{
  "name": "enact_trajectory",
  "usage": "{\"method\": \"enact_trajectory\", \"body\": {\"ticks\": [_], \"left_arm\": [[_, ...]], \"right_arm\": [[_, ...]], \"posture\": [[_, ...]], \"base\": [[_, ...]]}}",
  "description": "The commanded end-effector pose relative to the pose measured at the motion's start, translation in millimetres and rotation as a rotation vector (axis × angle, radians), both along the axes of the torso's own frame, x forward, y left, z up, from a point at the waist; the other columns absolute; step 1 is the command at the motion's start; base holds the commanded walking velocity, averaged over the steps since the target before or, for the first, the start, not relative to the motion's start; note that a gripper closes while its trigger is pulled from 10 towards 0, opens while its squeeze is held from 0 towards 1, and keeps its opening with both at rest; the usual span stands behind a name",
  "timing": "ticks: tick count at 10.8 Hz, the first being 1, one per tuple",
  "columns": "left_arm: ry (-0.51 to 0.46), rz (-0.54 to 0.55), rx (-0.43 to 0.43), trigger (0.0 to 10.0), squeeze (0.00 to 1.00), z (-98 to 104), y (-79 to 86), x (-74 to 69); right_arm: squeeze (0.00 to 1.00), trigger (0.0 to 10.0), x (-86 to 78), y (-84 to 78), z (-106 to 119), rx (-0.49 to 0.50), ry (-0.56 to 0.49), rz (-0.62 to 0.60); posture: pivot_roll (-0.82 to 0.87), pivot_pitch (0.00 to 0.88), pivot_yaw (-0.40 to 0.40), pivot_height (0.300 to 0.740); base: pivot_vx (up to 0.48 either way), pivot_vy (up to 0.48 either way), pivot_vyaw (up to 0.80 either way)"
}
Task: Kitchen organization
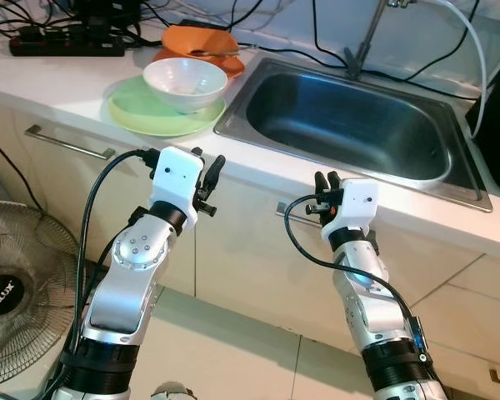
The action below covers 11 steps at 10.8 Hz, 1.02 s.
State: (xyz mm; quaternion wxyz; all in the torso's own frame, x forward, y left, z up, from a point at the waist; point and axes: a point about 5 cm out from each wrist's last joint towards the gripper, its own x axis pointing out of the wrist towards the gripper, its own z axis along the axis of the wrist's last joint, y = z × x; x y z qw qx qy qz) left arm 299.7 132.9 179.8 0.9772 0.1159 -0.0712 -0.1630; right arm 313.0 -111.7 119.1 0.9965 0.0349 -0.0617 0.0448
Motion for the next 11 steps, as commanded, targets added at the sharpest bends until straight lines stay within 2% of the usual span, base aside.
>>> {"method": "enact_trajectory", "body": {"ticks": [1, 4, 6, 11], "left_arm": [[-0.014, 0.004, 0.003, 10.0, 0.0, 3.0, -2.0, 2.4], [-0.059, 0.004, 0.022, 10.0, 0.0, 12.1, -1.9, 3.4], [-0.065, 0.004, 0.016, 10.0, 0.0, 13.4, -2.8, 4.9], [-0.097, 0.024, 0.012, 10.0, 0.0, 17.8, -0.4, 6.7]], "right_arm": [[0.0, 10.0, 4.7, -4.6, 14.8, -0.002, -0.048, -0.012], [0.0, 10.0, 8.3, -5.7, 23.6, 0.003, -0.074, -0.019], [0.0, 10.0, 12.4, -6.6, 40.5, 0.011, -0.124, -0.025], [0.0, 10.0, 11.7, -7.7, 36.4, 0.01, -0.106, -0.03]], "posture": [[0.08, 0.041, -0.12, 0.719], [0.08, 0.036, -0.119, 0.719], [0.07, 0.034, -0.114, 0.719], [0.08, 0.035, -0.112, 0.719]], "base": [[0.0, 0.0, 0.0], [0.0, 0.0, 0.0], [0.0, 0.0, 0.0], [0.302, 0.0, 0.0]]}}
